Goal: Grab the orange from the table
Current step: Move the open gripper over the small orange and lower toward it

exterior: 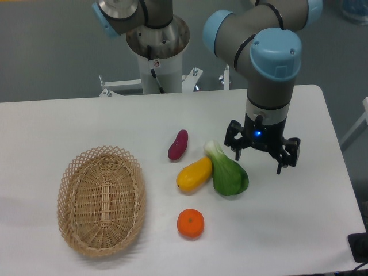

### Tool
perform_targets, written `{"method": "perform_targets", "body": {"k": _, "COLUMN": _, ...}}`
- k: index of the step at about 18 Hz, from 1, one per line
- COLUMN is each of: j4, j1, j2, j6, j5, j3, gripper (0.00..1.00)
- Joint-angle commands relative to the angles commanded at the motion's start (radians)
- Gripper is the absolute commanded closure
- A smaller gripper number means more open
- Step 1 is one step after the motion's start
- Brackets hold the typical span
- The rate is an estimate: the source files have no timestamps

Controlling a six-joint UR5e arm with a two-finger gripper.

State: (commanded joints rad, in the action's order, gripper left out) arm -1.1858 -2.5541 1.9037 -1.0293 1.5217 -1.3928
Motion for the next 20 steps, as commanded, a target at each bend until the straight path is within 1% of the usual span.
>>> {"method": "perform_targets", "body": {"k": 3, "j4": -0.003, "j1": -0.002, "j2": -0.008, "j6": -0.012, "j5": 0.000, "j3": -0.006, "gripper": 0.00}}
{"method": "perform_targets", "body": {"k": 5, "j4": -0.003, "j1": 0.000, "j2": -0.003, "j6": 0.005, "j5": -0.011, "j3": -0.011, "gripper": 0.00}}
{"method": "perform_targets", "body": {"k": 8, "j4": -0.002, "j1": 0.012, "j2": 0.011, "j6": 0.107, "j5": -0.038, "j3": -0.011, "gripper": 0.00}}
{"method": "perform_targets", "body": {"k": 10, "j4": 0.002, "j1": 0.031, "j2": 0.024, "j6": 0.142, "j5": -0.038, "j3": -0.014, "gripper": 0.00}}
{"method": "perform_targets", "body": {"k": 11, "j4": 0.020, "j1": 0.044, "j2": 0.038, "j6": 0.167, "j5": -0.037, "j3": -0.012, "gripper": 0.00}}
{"method": "perform_targets", "body": {"k": 12, "j4": 0.061, "j1": 0.069, "j2": 0.060, "j6": 0.216, "j5": -0.032, "j3": -0.017, "gripper": 0.00}}
{"method": "perform_targets", "body": {"k": 13, "j4": 0.072, "j1": 0.086, "j2": 0.072, "j6": 0.245, "j5": -0.032, "j3": -0.024, "gripper": 0.00}}
{"method": "perform_targets", "body": {"k": 18, "j4": 0.069, "j1": 0.146, "j2": 0.156, "j6": 0.262, "j5": -0.043, "j3": -0.054, "gripper": 0.00}}
{"method": "perform_targets", "body": {"k": 20, "j4": 0.072, "j1": 0.150, "j2": 0.173, "j6": 0.305, "j5": -0.054, "j3": -0.057, "gripper": 0.00}}
